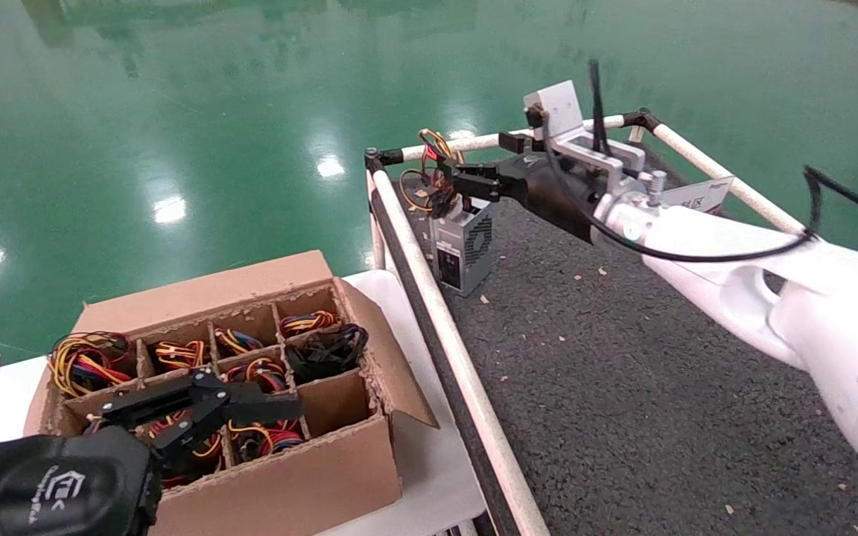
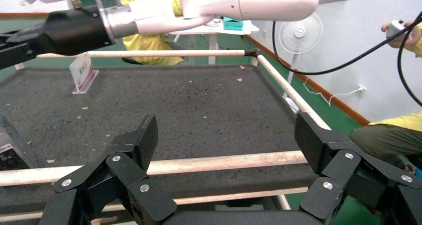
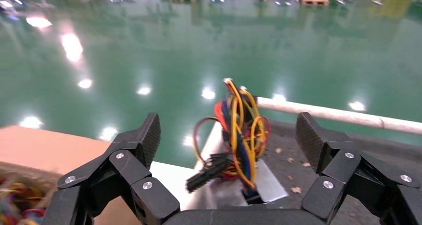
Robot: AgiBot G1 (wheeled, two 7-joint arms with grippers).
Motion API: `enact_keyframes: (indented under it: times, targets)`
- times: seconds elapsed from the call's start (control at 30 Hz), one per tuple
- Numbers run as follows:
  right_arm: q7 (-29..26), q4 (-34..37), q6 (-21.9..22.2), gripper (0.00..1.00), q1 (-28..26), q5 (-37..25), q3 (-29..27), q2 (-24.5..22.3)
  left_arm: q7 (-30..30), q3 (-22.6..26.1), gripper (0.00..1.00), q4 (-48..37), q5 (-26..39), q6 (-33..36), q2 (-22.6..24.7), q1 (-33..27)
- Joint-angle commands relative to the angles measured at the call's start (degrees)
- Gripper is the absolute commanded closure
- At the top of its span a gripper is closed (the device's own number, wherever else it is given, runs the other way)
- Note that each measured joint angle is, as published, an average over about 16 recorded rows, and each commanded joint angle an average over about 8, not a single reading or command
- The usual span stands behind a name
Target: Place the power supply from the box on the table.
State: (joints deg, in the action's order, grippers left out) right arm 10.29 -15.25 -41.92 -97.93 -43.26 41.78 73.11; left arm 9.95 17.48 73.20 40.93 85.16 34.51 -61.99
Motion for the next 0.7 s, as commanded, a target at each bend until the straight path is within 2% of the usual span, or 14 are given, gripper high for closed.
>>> enact_keyframes:
  times: [0.03,0.7]
  targets:
    - [-0.7,-2.0,-1.5,0.00,1.2,0.0,-0.9,-1.3,0.0,0.0,0.00,0.0,0.0,0.0,0.0,0.0]
    - [-8.5,-23.6,-17.7,0.00,14.7,0.6,-10.4,-15.4,0.0,0.1,0.00,0.0,0.0,0.0,0.0,0.0]
